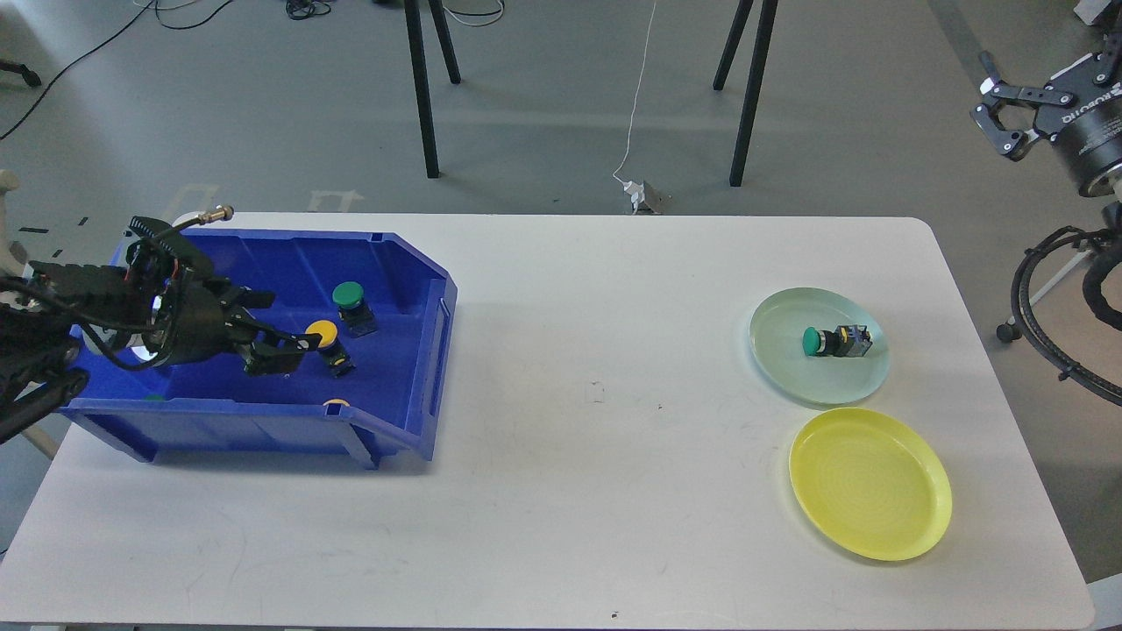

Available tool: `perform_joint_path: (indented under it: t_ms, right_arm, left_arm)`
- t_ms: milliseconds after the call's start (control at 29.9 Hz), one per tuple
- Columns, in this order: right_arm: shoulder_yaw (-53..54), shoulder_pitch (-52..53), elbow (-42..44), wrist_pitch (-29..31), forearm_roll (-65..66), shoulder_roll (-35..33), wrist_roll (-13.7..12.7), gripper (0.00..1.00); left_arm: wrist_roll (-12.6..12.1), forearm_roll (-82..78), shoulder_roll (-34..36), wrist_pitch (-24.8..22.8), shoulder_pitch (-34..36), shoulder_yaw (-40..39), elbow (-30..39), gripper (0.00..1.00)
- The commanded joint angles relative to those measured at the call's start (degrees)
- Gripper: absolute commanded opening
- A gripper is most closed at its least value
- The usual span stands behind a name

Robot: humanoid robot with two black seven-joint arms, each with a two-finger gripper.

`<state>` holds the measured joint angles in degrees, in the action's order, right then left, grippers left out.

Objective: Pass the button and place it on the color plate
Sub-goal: 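Lower the left gripper into the bin and grasp a yellow button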

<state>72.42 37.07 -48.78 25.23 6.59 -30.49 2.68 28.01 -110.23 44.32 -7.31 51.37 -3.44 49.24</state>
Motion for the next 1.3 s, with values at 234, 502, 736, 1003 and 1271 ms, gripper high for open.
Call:
perform_joint_path:
  t_ms: [234,502,736,1003,1271]
  right_arm:
    - [-0.2,0.0,0.0,0.0,0.0,0.1,0.0,0.99]
    - [-0.3,-0.1,0.0,0.0,0.1,0.1,0.0,0.99]
    - [-0.4,-0.3,0.4,0.0,0.1,0.2,0.0,0.99]
    - [-0.4,-0.2,0.6,-0.1,0.2,0.3,0.0,0.99]
    - [-0.4,-0.2,0.7,-0.1,0.2,0.3,0.0,0.99]
  left_arm:
    - [0.0,0.4,-4.5,0.0,-0.2,0.0,-4.2,0.83]
    - [0.0,0.4,-7.2,0.0,-0.3,0.1,-7.4,0.83]
    - [0.0,0.2,-10.4,0.0,-0.6,0.1,-11.4,0.73]
    - [0.0,0.2,-10.4,0.0,-0.8,0.1,-12.1,0.60]
    - [0.0,0.5,-10.1,0.0,-1.8,0.1,-12.1,0.45]
